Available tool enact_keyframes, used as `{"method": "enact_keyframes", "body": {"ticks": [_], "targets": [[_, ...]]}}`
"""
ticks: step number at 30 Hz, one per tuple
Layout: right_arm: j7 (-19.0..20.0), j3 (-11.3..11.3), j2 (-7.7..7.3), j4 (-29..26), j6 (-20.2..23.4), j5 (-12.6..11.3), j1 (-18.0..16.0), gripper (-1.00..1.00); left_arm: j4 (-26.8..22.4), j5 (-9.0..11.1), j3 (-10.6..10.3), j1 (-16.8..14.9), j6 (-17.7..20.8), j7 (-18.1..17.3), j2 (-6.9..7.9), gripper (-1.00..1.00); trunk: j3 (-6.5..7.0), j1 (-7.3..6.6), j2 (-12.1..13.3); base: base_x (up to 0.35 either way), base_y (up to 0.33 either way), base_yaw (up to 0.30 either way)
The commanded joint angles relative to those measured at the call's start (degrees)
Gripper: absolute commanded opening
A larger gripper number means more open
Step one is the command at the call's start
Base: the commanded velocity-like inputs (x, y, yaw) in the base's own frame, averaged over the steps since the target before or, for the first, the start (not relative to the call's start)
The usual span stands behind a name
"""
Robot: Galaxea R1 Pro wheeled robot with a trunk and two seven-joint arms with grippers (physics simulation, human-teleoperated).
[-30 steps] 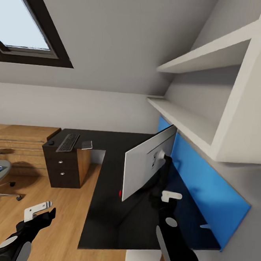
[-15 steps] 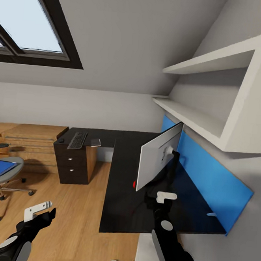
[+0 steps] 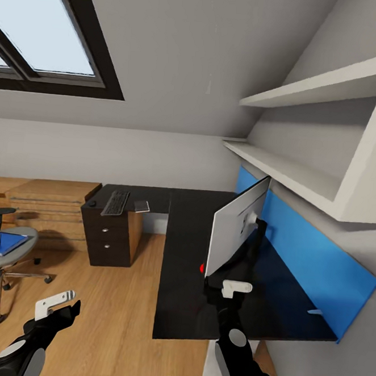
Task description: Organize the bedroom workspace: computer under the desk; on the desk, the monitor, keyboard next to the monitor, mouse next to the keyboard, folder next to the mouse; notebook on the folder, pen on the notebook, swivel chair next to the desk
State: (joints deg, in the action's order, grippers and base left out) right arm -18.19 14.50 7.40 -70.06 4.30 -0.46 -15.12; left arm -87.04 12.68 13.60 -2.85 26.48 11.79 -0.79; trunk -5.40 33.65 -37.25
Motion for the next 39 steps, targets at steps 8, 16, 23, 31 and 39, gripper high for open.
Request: {"method": "enact_keyframes", "body": {"ticks": [8,16,23,31,39], "targets": [[-0.31,0.09,-0.06,0.0,0.15,0.01,0.0,1.0,-0.06,0.63,0.04,-0.05,0.23,0.26,0.0,1.0,-0.11,0.04,-0.09,0.063,0.06,0.0],[-5.12,0.09,-0.11,0.34,-5.94,0.19,0.14,1.0,-0.06,0.6,0.02,-0.05,0.19,0.25,-0.06,1.0,-0.11,0.04,-0.09,0.159,0.034,0.0],[-6.66,0.09,-0.11,0.4,-8.47,0.51,0.12,1.0,-0.06,0.59,0.02,-0.05,0.18,0.25,-0.05,1.0,-0.11,0.04,-0.09,0.163,0.001,0.0],[-6.77,0.09,-0.11,0.45,-8.68,0.54,0.13,1.0,-0.06,0.59,0.02,-0.05,0.16,0.25,-0.06,1.0,-0.11,0.04,-0.09,0.148,0.045,0.0],[-6.77,0.1,-0.11,0.45,-8.61,0.6,0.13,1.0,-0.06,0.46,0.02,-0.05,0.1,0.25,-0.09,1.0,-0.11,0.04,-0.09,0.099,0.019,0.0]]}}
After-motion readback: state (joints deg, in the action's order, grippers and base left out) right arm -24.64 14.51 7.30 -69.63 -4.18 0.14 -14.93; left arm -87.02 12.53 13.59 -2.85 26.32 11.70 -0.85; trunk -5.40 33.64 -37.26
